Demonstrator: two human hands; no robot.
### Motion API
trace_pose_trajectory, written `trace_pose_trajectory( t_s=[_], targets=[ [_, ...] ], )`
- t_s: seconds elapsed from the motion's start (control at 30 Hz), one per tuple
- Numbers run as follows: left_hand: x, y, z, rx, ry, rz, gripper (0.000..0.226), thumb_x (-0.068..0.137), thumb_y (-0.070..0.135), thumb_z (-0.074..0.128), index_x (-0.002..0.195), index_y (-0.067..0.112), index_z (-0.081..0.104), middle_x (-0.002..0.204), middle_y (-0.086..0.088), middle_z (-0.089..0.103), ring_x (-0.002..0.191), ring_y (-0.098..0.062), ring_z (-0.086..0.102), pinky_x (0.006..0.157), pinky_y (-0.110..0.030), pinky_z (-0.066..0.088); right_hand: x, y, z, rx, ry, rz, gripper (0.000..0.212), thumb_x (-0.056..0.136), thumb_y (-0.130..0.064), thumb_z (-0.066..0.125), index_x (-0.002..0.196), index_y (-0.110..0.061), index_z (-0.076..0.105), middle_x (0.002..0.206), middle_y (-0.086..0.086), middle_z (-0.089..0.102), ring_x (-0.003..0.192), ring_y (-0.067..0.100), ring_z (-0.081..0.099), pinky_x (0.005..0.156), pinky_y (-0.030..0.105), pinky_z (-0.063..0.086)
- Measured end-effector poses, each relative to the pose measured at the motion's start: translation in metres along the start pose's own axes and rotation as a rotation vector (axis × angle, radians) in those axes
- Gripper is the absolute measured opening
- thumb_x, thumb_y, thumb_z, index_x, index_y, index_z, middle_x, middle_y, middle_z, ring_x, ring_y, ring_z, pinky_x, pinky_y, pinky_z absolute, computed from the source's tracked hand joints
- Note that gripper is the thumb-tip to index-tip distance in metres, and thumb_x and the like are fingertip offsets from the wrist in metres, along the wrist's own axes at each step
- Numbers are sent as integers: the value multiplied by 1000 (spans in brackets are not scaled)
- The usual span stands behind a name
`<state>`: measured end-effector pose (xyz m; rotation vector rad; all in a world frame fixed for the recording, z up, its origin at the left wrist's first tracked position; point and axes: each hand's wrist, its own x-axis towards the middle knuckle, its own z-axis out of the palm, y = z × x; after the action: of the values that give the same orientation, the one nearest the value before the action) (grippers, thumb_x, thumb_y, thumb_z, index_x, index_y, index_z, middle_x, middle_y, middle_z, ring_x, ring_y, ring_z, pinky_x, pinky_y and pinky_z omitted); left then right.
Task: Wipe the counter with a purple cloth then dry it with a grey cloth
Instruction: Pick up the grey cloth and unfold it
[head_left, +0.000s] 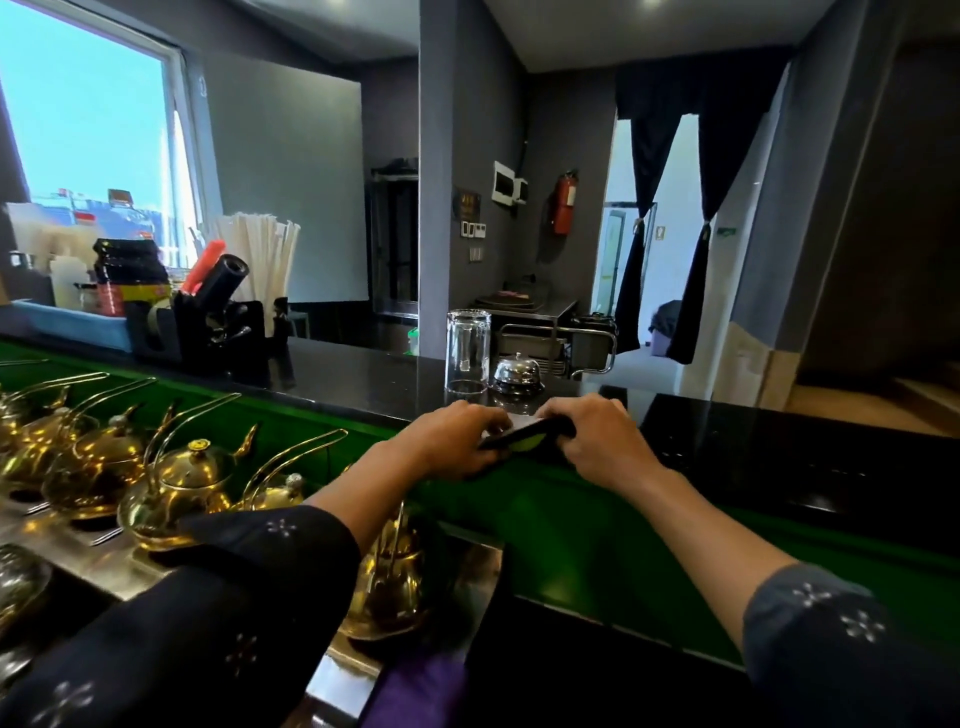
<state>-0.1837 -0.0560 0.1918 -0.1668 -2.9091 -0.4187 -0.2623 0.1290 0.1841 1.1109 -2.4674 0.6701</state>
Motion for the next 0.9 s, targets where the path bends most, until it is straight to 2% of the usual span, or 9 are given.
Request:
trace_pose_trajectory(
  t_s=[0.13, 0.23, 0.3, 0.43, 0.5, 0.57, 0.7, 0.8, 0.9],
  targets=[
    [-7, 45, 1, -375, 33, 44, 48, 79, 40, 72, 121, 21, 57, 112, 3, 65, 102, -10, 62, 92, -30, 51, -15, 6, -40, 133, 0, -60, 38, 81, -6, 66, 96, -40, 71, 97, 0, 65, 97, 21, 58, 86, 38, 50],
    [-11, 75, 7, -575, 111, 57, 33, 85, 32, 68, 110, 10, 63, 100, -9, 68, 94, -20, 66, 88, -36, 54, -28, 9, -68, 147, 23, -98, 29, 80, -4, 70, 99, -26, 75, 97, -5, 58, 99, 21, 56, 87, 40, 49],
    [-15, 91, 12, -753, 120, 41, 25, 90, 23, 61, 103, 2, 65, 95, -17, 68, 88, -27, 67, 87, -39, 53, -38, 13, -81, 125, 56, -75, 23, 81, -13, 73, 101, -24, 73, 98, -4, 51, 98, 20, 54, 86, 41, 49],
    [-17, 119, 37, -1132, 122, -100, 16, 92, 19, 58, 92, 7, 68, 82, -4, 70, 78, -16, 66, 72, -28, 54, -67, 17, -93, -6, 206, -11, 34, 78, -31, 77, 101, -26, 53, 99, -3, 46, 93, 17, 52, 75, 34, 50],
    [-17, 131, 52, -1311, 113, -172, 17, 92, 17, 60, 96, 3, 68, 86, -10, 70, 77, -19, 66, 72, -30, 55, -87, 20, -94, -26, 249, 21, 39, 77, -34, 78, 93, -26, 43, 95, -4, 46, 85, 15, 52, 68, 32, 48],
    [-20, 141, 64, -1448, 104, -227, 17, 92, 14, 59, 98, 1, 67, 87, -12, 70, 72, -18, 67, 69, -30, 56, -109, 27, -94, -21, 268, 66, 34, 79, -32, 76, 90, -24, 44, 89, -8, 45, 78, 11, 50, 65, 29, 47],
    [-26, 149, 82, -1585, 82, -240, 16, 92, 13, 58, 100, 4, 67, 95, -16, 70, 77, -20, 68, 70, -32, 57, -145, 47, -86, 208, 320, 176, 9, 89, -27, 65, 92, -21, 60, 83, -7, 56, 73, 5, 55, 66, 23, 47],
    [-31, 157, 91, -1649, 65, -219, 18, 92, 11, 57, 106, 5, 66, 97, -14, 69, 81, -22, 66, 73, -33, 57, -160, 54, -78, 419, 228, 419, 24, 95, -37, 53, 110, -20, 62, 100, 0, 65, 87, 12, 62, 72, 25, 52],
    [-35, 176, 104, -1642, 13, -171, 19, 92, 10, 56, 109, 10, 65, 99, -11, 69, 86, -21, 67, 79, -34, 56, -167, 44, -69, 793, 78, 634, 36, 98, -49, 39, 102, -22, 63, 102, 8, 68, 92, 22, 66, 78, 35, 56]
  ],
)
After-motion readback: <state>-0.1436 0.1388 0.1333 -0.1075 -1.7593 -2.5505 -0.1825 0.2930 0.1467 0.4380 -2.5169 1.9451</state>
